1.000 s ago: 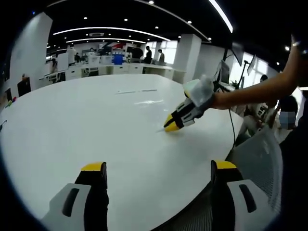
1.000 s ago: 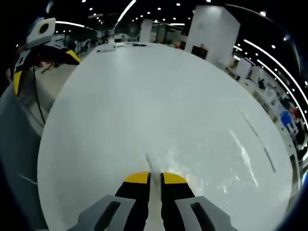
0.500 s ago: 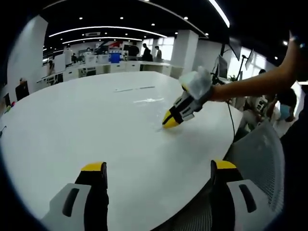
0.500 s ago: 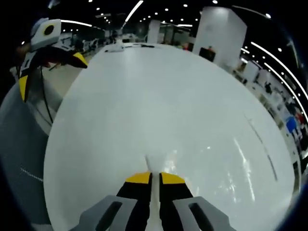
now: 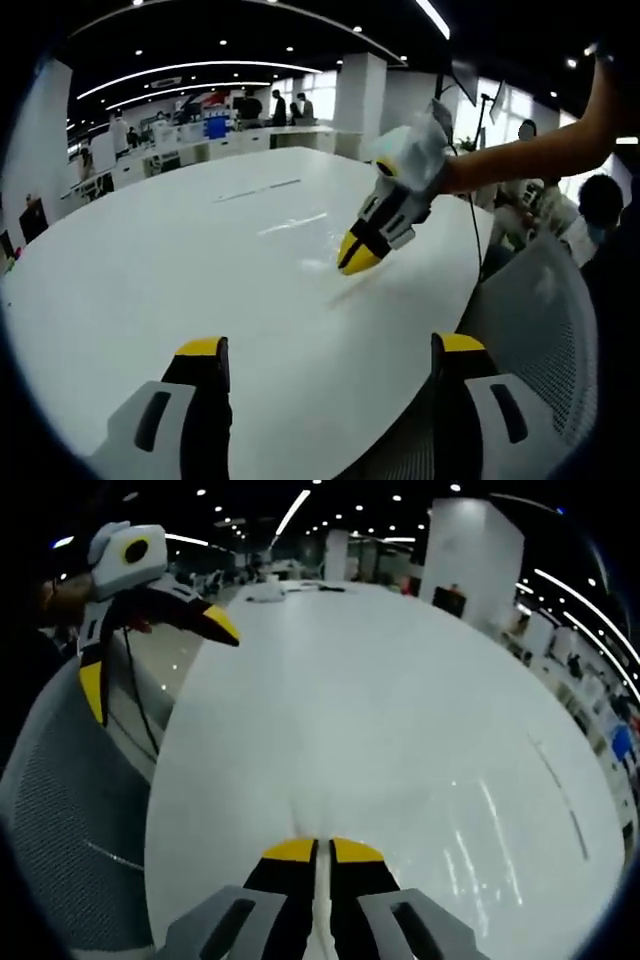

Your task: Open the resealable bag by pulling the two sides of the seal apart until the entire bag opening is separated and visibly accessible.

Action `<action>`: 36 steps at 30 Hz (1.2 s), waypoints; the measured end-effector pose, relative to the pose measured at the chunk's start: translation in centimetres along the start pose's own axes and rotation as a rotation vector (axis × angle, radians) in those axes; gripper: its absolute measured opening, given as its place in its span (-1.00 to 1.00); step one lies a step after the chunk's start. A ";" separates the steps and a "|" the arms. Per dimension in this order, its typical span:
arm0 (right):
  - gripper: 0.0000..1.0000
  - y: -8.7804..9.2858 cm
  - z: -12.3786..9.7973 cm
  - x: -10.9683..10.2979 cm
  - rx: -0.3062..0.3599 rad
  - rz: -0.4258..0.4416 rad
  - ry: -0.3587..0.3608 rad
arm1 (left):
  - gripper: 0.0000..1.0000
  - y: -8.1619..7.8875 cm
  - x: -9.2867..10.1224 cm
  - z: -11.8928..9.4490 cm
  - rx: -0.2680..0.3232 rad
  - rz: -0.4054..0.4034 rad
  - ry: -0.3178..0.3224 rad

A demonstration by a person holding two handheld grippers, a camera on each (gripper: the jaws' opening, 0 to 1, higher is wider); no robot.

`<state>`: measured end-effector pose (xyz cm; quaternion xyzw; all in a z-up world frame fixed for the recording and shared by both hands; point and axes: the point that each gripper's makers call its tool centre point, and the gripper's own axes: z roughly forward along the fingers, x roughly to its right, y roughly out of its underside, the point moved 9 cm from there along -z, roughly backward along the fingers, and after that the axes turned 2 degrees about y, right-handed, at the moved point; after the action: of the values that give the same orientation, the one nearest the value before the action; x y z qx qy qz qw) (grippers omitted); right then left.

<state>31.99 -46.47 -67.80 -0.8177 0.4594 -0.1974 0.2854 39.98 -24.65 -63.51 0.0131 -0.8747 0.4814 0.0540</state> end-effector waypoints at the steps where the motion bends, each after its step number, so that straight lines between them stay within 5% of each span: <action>1: -1.00 -0.1 -0.1 -0.3 0.001 -0.008 -0.009 | 0.60 -0.1 0.1 0.1 -0.001 0.008 0.006; 24: -1.00 -2.8 -1.5 -5.6 0.018 -0.109 -0.166 | 0.34 -1.3 2.2 2.0 -0.082 0.280 0.149; 36: -1.00 -3.3 -1.7 -7.7 0.019 -0.137 -0.230 | -0.04 -0.8 3.2 3.4 -0.182 0.447 0.232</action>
<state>29.27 -38.95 -64.85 -0.8617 0.3649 -0.1256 0.3296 36.55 -27.88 -64.29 -0.2407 -0.8834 0.3992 0.0471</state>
